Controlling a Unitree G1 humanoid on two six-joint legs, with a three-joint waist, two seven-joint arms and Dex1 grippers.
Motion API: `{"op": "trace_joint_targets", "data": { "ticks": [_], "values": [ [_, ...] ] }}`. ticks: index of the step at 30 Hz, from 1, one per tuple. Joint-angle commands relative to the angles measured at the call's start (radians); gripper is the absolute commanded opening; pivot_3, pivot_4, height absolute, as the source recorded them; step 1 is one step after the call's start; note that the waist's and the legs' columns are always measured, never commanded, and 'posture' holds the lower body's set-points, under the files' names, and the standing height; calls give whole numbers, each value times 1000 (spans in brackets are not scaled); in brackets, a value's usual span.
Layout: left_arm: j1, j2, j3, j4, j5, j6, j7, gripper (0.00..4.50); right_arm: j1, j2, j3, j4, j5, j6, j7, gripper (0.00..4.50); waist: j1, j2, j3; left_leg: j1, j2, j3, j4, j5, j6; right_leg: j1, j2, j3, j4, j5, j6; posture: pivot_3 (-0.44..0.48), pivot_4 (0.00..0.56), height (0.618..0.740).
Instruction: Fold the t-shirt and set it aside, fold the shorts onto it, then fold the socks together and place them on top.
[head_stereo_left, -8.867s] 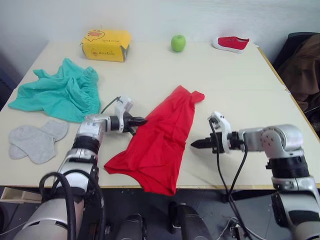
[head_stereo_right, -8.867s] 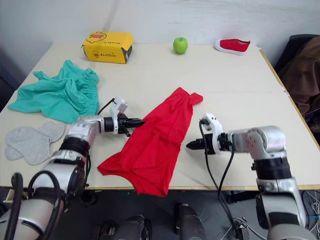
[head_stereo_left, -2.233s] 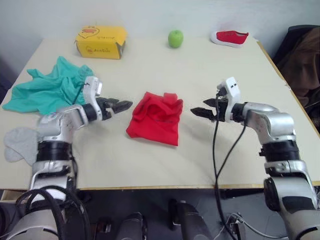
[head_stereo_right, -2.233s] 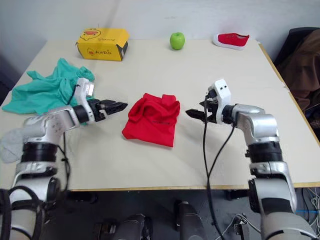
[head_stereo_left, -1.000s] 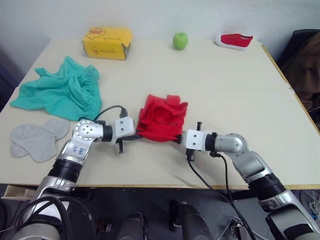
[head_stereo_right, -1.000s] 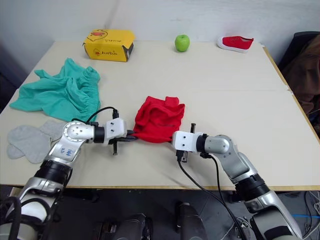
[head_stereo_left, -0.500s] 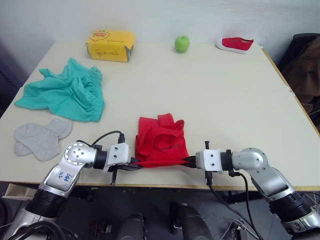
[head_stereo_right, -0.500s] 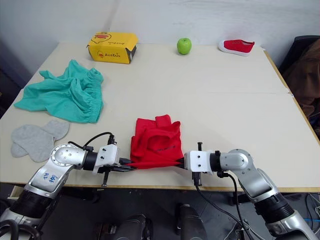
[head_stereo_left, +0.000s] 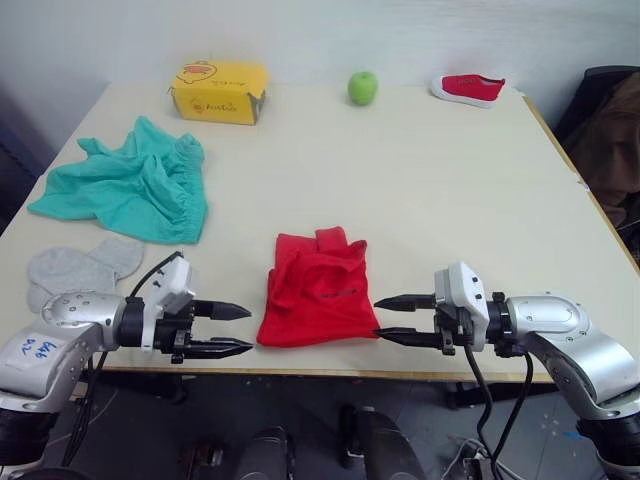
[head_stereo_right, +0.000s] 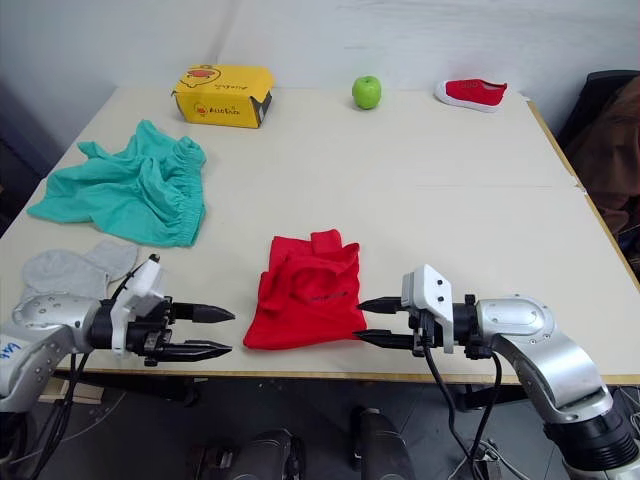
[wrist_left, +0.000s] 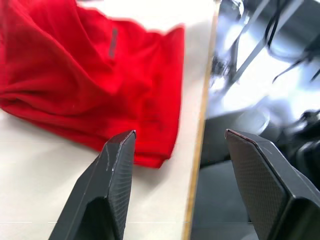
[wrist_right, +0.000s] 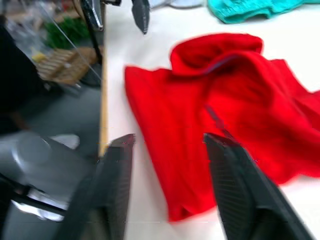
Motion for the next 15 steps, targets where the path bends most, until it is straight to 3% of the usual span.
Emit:
{"op": "trace_joint_targets", "data": {
  "ticks": [1, 3, 7, 10, 15],
  "values": [
    [-69, -28, -19, 8, -31, 37, 16, 2627, -46, 40, 31, -14, -13, 38, -53, 699, 0, 0, 0, 0, 0, 0, 0, 0, 0, 0, 0, 0, 0, 0, 0, 0, 150, 740],
    [-108, -58, -85, 23, 15, 21, 16, 2100, -79, 78, 89, 28, -72, 49, -93, 5, -2, 0, 0, 0, 0, 0, 0, 1, -1, 0, 0, 0, 0, 0, 0, 0, 150, 740],
    [-198, -133, -191, 63, 75, 24, 48, 890, -98, 130, 166, 92, -156, 58, -144, 0, -3, 0, 0, -1, -1, 1, -1, 2, -4, -1, 0, 0, 0, 0, 0, 0, 150, 740],
    [-248, -187, -253, 111, 112, 28, 64, 33, -74, 107, 220, 112, -217, 79, -145, 0, 1, 0, 0, -2, -1, 1, -1, 3, -5, -2, 1, 0, 0, 0, 0, 0, 150, 740],
    [-260, -210, -332, 182, 211, -23, 67, 33, -41, 98, 255, 119, -272, 115, -175, 0, -5, 0, 0, -1, -1, 1, -1, 2, -3, -1, 1, 1, 0, 0, 1, 0, 150, 740]
  ]
}}
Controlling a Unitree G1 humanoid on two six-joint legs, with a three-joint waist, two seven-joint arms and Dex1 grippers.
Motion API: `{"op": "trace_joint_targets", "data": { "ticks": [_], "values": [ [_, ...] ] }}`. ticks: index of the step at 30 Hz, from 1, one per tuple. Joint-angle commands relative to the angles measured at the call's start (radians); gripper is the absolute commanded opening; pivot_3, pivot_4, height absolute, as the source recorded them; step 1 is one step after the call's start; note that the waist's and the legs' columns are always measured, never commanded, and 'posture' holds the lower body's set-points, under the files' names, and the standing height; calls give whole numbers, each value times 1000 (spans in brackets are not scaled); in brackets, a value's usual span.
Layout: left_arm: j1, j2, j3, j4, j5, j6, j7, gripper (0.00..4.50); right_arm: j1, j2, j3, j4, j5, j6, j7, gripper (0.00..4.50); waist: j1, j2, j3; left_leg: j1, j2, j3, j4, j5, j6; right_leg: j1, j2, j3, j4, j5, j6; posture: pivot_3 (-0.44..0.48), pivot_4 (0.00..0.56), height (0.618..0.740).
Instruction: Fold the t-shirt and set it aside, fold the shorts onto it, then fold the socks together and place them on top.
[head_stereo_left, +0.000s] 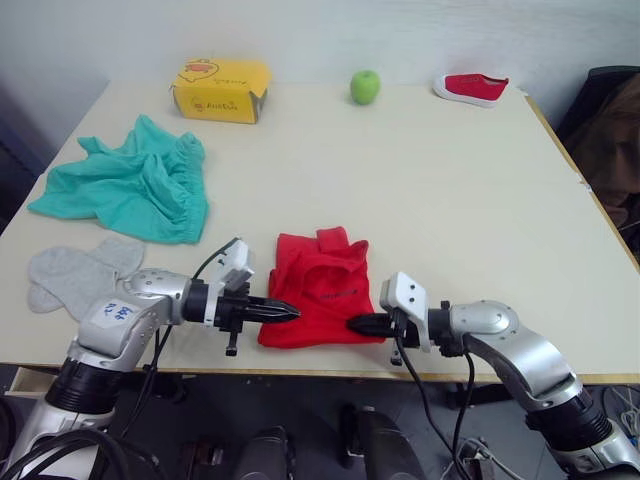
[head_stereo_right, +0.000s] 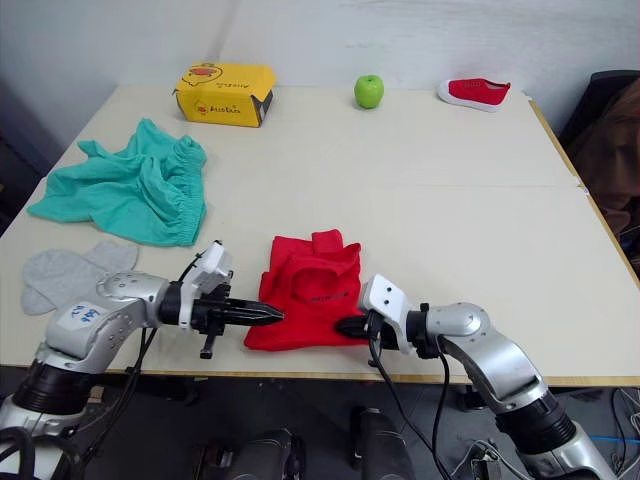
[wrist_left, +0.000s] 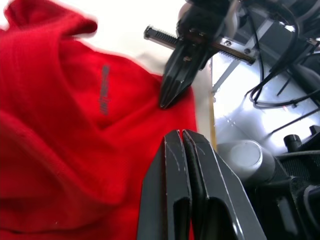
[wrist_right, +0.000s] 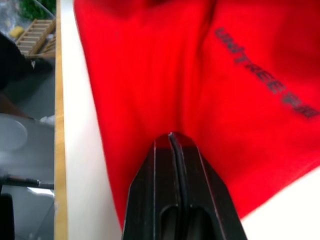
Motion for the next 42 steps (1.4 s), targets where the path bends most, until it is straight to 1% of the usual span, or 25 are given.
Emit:
{"op": "trace_joint_targets", "data": {
  "ticks": [1, 6, 10, 13, 15, 16, 18, 20, 23, 25, 27, 29, 31, 33, 35, 37, 39, 42],
  "values": [
    [-9, 0, -19, 21, 46, -27, 2, 33, 26, -3, 7, -7, -23, 53, -27, 0, 0, 0, 0, 0, 0, 0, 0, 0, 0, 0, 0, 0, 0, 0, 0, 0, 150, 740],
    [-85, -31, 2, 149, 113, -58, 68, 33, 42, 0, 10, 16, -59, 25, -49, 0, 4, -3, -2, 2, 0, -1, 0, -1, 2, 2, 0, 0, 0, 0, 0, 0, 150, 740],
    [-177, -91, 39, 298, 144, -113, 121, 33, 48, 6, 10, 18, -61, 18, -51, 0, 7, -4, -2, 4, 0, -2, 0, -1, 3, 5, 0, -1, 0, 0, 0, 0, 150, 740],
    [-273, -157, 95, 447, 148, -133, 191, 33, 52, 5, 12, 30, -69, 2, -46, 0, 8, -4, -3, 4, 0, -2, 0, -1, 3, 5, 0, -1, 0, 0, 0, 0, 150, 740],
    [-349, -199, 152, 556, 143, -144, 262, 33, 48, 3, 16, 39, -76, -11, -41, 0, 8, -4, -3, 4, 0, -2, 0, -1, 2, 6, 0, -2, 0, 0, 0, 0, 150, 740],
    [-380, -212, 173, 604, 151, -158, 294, 33, 45, 2, 17, 44, -78, -17, -39, 0, 8, -4, -3, 4, 0, -2, 1, 0, 1, 6, 0, -2, 0, 0, 0, 0, 150, 740],
    [-403, -213, 176, 645, 179, -186, 307, 33, 41, 1, 10, 47, -72, -28, -30, 0, 7, -4, -3, 4, 0, -2, 1, 0, 1, 6, 0, -2, 0, 0, 1, 0, 150, 740],
    [-383, -191, 162, 603, 185, -197, 254, 33, 37, -1, -17, 32, -37, -19, -15, 0, 2, -4, -3, 4, 0, -2, 0, 0, -1, 6, 0, -2, 0, 0, 1, 0, 150, 740],
    [-314, -146, 177, 384, 70, -81, 119, 33, -3, 10, -102, -13, 78, 57, 5, 0, 0, -4, -2, 3, 1, -2, 0, 1, -4, 5, 0, -2, 1, 0, 1, 0, 150, 740],
    [-266, -117, 179, 240, -7, 7, 58, 33, -51, 21, -151, -25, 149, 117, 10, 0, -1, -4, -2, 0, 1, -2, 0, 1, -4, 2, 0, -2, 2, 0, 1, 0, 150, 740],
    [-226, -97, 163, 139, -44, 63, 32, 33, -105, 43, -178, -10, 191, 163, 4, 0, 0, -4, -2, -3, 1, -2, 2, 1, -4, -2, -1, -2, 2, 0, 1, 0, 150, 740],
    [-194, -84, 125, 78, -39, 76, 14, 33, -173, 73, -184, 26, 203, 197, -11, 0, 0, -3, -2, -2, 1, -2, 2, 1, -4, -1, -1, -2, 0, 0, 1, 0, 150, 740],
    [-175, -96, 66, 62, 2, 63, 20, 33, -246, 107, -144, 104, 152, 176, -21, 0, 0, -3, -2, 0, 1, -3, 1, 1, -4, 1, -1, -2, 0, 0, 0, 0, 150, 740],
    [-175, -117, -4, 104, 72, 30, 44, 33, -311, 143, -77, 215, 74, 135, -27, 0, 0, -3, -2, 0, 0, -2, 1, 1, -4, 1, -1, -1, 1, 0, 0, 0, 150, 740],
    [-181, -142, -41, 157, 119, 2, 67, 33, -355, 175, -23, 322, 2, 75, -27, 0, 1, -3, -2, 0, 0, -2, 1, 1, -3, 0, -1, -1, 1, 0, 0, 0, 150, 740],
    [-179, -158, -67, 217, 165, -48, 79, 33, -397, 207, 15, 443, -85, -49, -40, 0, 0, -3, -2, -2, 0, -1, 1, 1, -3, -1, -1, -1, 2, 0, 0, 0, 150, 740],
    [-171, -157, -83, 245, 199, -79, 82, 33, -448, 240, 23, 568, -153, -153, -74, 0, -3, -3, -2, -3, 0, -1, 1, 2, -3, -3, -1, -1, 4, 0, 0, 0, 150, 740],
    [-140, -143, -80, 243, 218, -94, 77, 33, -548, 285, -10, 772, -212, -269, -139, 0, -12, -3, -1, -3, 0, 0, 2, 2, -3, -3, -1, 0, 5, 0, 0, 0, 150, 740]
  ]
}}
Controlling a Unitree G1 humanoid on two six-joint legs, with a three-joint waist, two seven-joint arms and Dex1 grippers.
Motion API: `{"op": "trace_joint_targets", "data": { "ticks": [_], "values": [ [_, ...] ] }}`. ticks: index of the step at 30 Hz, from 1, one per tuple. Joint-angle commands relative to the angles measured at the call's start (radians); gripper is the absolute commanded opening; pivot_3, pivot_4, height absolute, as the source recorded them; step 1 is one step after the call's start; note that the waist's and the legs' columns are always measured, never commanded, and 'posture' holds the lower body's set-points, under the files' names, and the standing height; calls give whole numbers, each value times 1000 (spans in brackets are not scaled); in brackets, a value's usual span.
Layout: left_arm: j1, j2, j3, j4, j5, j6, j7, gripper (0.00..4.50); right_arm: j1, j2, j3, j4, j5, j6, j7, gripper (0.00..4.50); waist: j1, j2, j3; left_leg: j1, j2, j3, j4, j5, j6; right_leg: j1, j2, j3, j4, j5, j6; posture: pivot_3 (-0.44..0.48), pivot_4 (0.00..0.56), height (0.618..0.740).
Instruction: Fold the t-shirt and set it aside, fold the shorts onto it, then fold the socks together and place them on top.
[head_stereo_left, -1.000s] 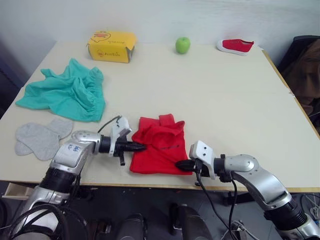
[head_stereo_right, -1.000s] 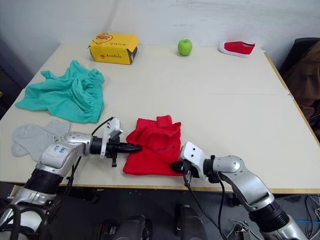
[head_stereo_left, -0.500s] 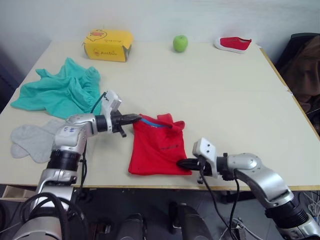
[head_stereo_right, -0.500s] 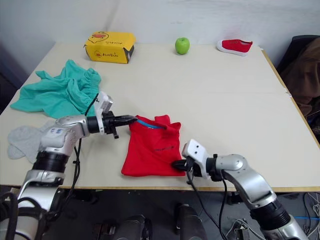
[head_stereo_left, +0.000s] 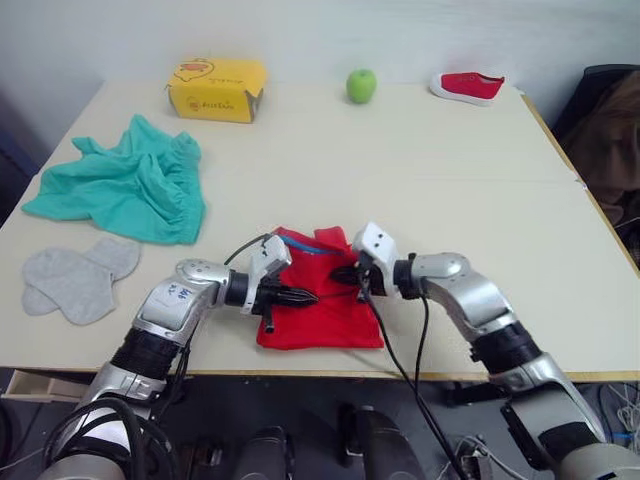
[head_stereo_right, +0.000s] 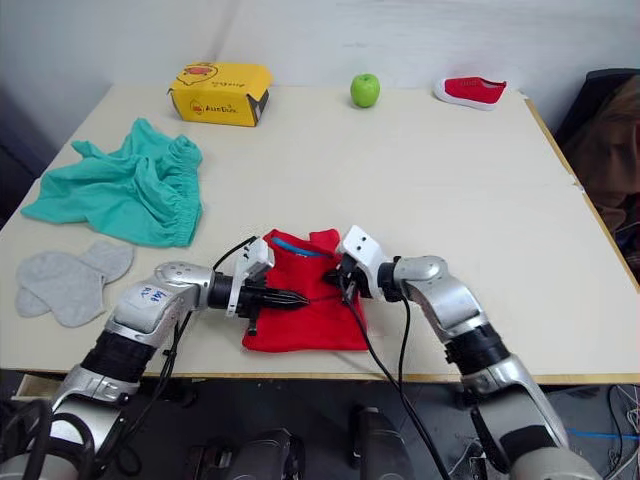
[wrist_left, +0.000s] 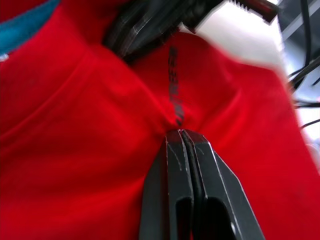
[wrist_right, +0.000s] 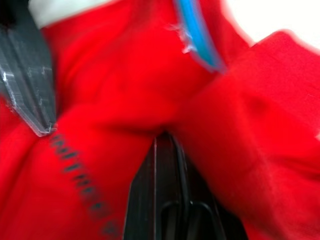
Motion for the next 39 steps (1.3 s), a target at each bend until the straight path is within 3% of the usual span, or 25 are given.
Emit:
{"op": "trace_joint_targets", "data": {
  "ticks": [1, 6, 9, 11, 15, 18, 23, 26, 29, 33, 35, 39],
  "values": [
    [38, 22, -1, -13, 28, -28, -4, 33, -101, 26, -61, 183, -60, -127, -70, 0, -4, 0, 0, 0, 0, 0, 0, 0, 0, 0, 0, 0, 0, 0, 0, 0, 150, 740],
    [98, 40, 18, -27, 34, -59, -3, 33, -241, 49, -134, 413, -64, -213, -73, 0, -16, 0, 0, 1, 1, -1, -2, 0, -1, 0, 0, 0, 0, 0, 0, 0, 150, 740],
    [92, 29, 66, -52, 10, -26, 35, 33, -270, 50, -173, 418, -30, -205, 0, 0, -19, 0, 0, 2, 1, 0, -3, 1, -1, 0, 0, 0, 0, 0, -1, 0, 150, 740],
    [76, 19, 116, -75, -35, 13, 46, 33, -258, 50, -197, 345, 13, -158, 61, 0, -19, 1, 0, 2, 1, 0, -4, 1, -1, 0, 0, 0, 0, 0, -1, 0, 150, 740],
    [3, 21, 232, -122, -162, 157, 57, 33, -101, 17, -191, -54, 163, 97, 183, 0, -14, 1, 1, 0, 2, -2, -4, 1, -1, -1, 0, -1, 0, 0, -1, 0, 150, 740],
    [-51, 44, 190, -13, -87, 96, 45, 33, 82, -28, -116, -291, 168, 189, 206, 0, -5, 1, 1, -1, 1, -5, -4, 1, -1, 0, 0, -2, -2, 0, 0, 0, 150, 740],
    [-160, 17, 136, 298, 37, -75, 48, 33, 220, -89, -33, -361, 60, 181, 159, 0, 7, 2, 1, 0, -1, -3, -3, 0, 0, 1, -1, 0, -3, 1, 1, 0, 150, 740],
    [-227, -8, 139, 479, 89, -191, 61, 33, 269, -127, -48, -404, 59, 201, 149, 0, 12, 1, 0, -1, -1, -3, -2, 0, 0, 1, -1, -1, -5, 1, 1, 0, 150, 740],
    [-259, -7, 162, 544, 91, -241, 40, 33, 335, -192, -129, -525, 142, 265, 176, 0, 15, 1, 0, -1, -1, -4, -2, 0, 0, 1, -1, -1, -4, 1, 1, 0, 150, 740],
    [-238, 33, 202, 452, 47, -205, -30, 33, 351, -237, -256, -617, 286, 431, 172, 0, 9, 1, 1, -4, -1, -4, -2, 0, 1, 0, -1, -1, -4, 1, 2, 0, 150, 740],
    [-202, 65, 228, 354, 12, -180, -73, 415, 329, -258, -318, -622, 359, 550, 159, 0, 7, 1, 1, -3, -1, -4, -2, 0, 1, -1, -1, -1, -4, 1, 2, 0, 150, 740],
    [-55, 174, 310, 6, -143, -61, -186, 1559, 254, -317, -414, -515, 473, 802, 152, 951, 1, 2, 1, -2, 1, -4, -3, 0, 0, -1, -1, -1, -4, 1, 1, 0, 150, 740]
  ]
}}
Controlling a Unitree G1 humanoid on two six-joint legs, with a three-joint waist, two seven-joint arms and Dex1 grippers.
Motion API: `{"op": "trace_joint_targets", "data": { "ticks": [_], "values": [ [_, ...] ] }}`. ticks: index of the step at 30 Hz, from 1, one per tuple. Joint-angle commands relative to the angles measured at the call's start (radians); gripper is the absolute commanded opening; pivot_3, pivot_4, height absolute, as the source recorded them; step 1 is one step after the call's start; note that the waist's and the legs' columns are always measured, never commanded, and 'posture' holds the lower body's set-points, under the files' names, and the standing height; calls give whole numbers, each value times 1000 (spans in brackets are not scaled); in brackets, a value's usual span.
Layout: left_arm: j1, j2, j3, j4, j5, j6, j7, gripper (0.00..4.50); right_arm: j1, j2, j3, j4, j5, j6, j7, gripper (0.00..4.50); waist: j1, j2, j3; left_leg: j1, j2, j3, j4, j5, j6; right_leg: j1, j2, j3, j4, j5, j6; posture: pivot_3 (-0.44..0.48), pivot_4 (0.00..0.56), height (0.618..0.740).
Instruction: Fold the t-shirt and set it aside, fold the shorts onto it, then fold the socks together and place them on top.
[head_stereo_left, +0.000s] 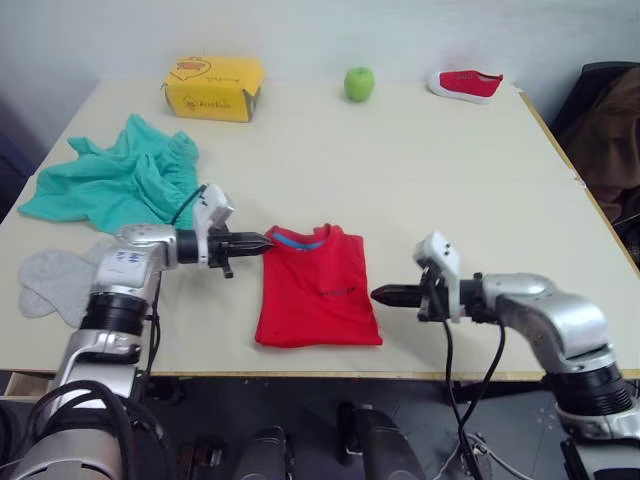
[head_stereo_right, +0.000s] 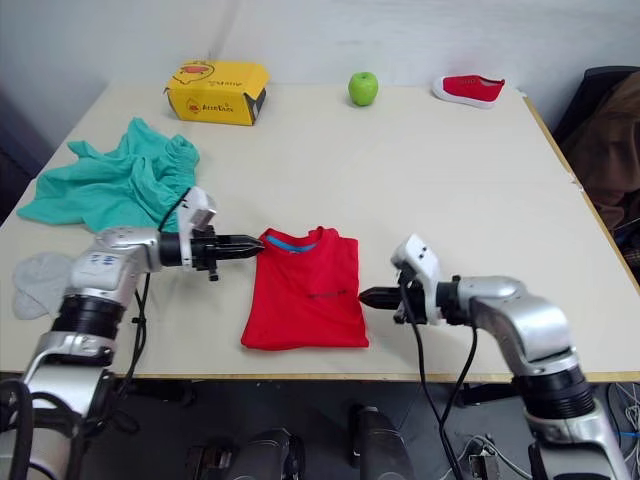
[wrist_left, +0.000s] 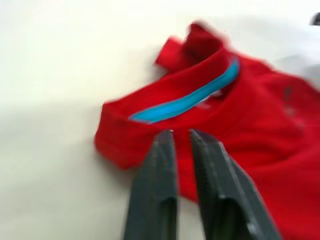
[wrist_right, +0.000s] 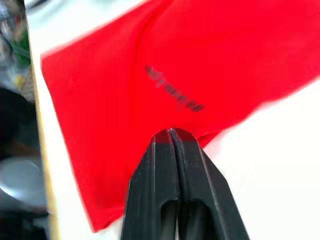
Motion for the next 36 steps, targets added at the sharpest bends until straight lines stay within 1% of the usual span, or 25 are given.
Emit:
{"op": "trace_joint_targets", "data": {
  "ticks": [1, 2, 4, 5, 9, 10, 13, 20, 22, 24, 28, 30, 34, 36],
  "values": [
    [98, 70, 89, -296, -139, 84, -64, 1903, -57, -37, -70, 85, 90, 187, -10, 1320, 2, 0, 0, 0, 0, 0, 0, 0, 0, 0, 0, 0, -1, 0, -1, 0, 150, 740],
    [123, 76, 99, -348, -157, 94, -60, 2195, -69, -34, -65, 109, 96, 211, -15, 1633, 4, 0, 0, 0, 0, 0, 0, 0, 0, 0, 0, 0, -1, -1, -1, 0, 150, 740],
    [165, 90, 107, -435, -195, 126, -64, 2883, -102, -17, -43, 167, 104, 255, -19, 2396, 9, 0, 0, 1, 0, 0, 0, -1, 1, 1, -1, 0, -3, -1, -1, 0, 150, 740],
    [182, 97, 107, -468, -207, 135, -69, 3143, -123, 0, -31, 203, 101, 266, -26, 2679, 10, 0, 0, 1, 0, 0, 0, -2, 3, 1, -1, 0, -3, -1, -2, 0, 150, 740],
    [213, 120, 95, -537, -218, 141, -77, 4428, -182, 48, 26, 300, 83, 277, -33, 4078, 10, 0, 0, 1, -1, 0, 0, -1, 4, 0, -1, 0, -2, -1, -2, 0, 150, 740],
    [219, 124, 92, -547, -215, 136, -79, 4500, -199, 63, 47, 321, 84, 281, -25, 4460, 9, 1, 0, 1, -1, 0, 0, -1, 4, 0, -1, 0, -2, -1, -2, 0, 150, 740],
    [226, 125, 87, -560, -205, 117, -63, 4500, -251, 122, 87, 381, 90, 297, -18, 4488, 0, 0, 0, 2, -1, 0, 0, -1, 4, 1, -1, 1, -1, -1, -2, 0, 150, 740],
    [225, 120, 81, -572, -208, 113, -39, 4500, -338, 266, 161, 540, 34, 255, -44, 4488, -20, 0, 0, 2, 0, 0, -1, -1, 3, 1, 0, 0, 1, -1, -2, 0, 150, 740],
    [225, 122, 81, -574, -210, 113, -38, 4500, -354, 292, 169, 576, 16, 238, -48, 4107, -21, 0, 0, 3, 0, 0, -2, -1, 3, 1, 0, 1, 1, -1, -2, 0, 150, 740],
    [222, 122, 77, -574, -207, 109, -38, 4500, -368, 309, 169, 610, -2, 223, -57, 3540, -21, 0, 0, 4, 0, 0, -3, -1, 3, 1, 0, 1, 1, -1, -2, 0, 150, 740],
    [216, 120, 74, -569, -203, 102, -32, 4500, -388, 329, 143, 666, -15, 210, -66, 2130, -20, 0, 0, 4, 0, 0, -4, 0, 1, 1, 0, 1, 1, -1, -2, 0, 150, 740],
    [216, 118, 71, -568, -200, 97, -28, 4500, -394, 333, 135, 684, -19, 210, -70, 1344, -20, 0, 0, 4, 0, 0, -5, 1, -1, 1, 0, 1, 1, -1, -2, 0, 150, 740],
    [219, 116, 61, -569, -199, 87, -26, 4500, -394, 318, 129, 664, -15, 230, -58, 40, -21, -2, -1, 6, 0, 0, -6, 1, -1, 3, 0, 1, 0, -1, -2, 0, 150, 740],
    [216, 112, 55, -570, -204, 83, -26, 4500, -391, 299, 119, 637, -4, 253, -51, 15, -18, -2, -1, 7, -1, 0, -6, 0, 2, 4, 0, 1, -1, -1, -2, 0, 150, 740]
  ]
}}
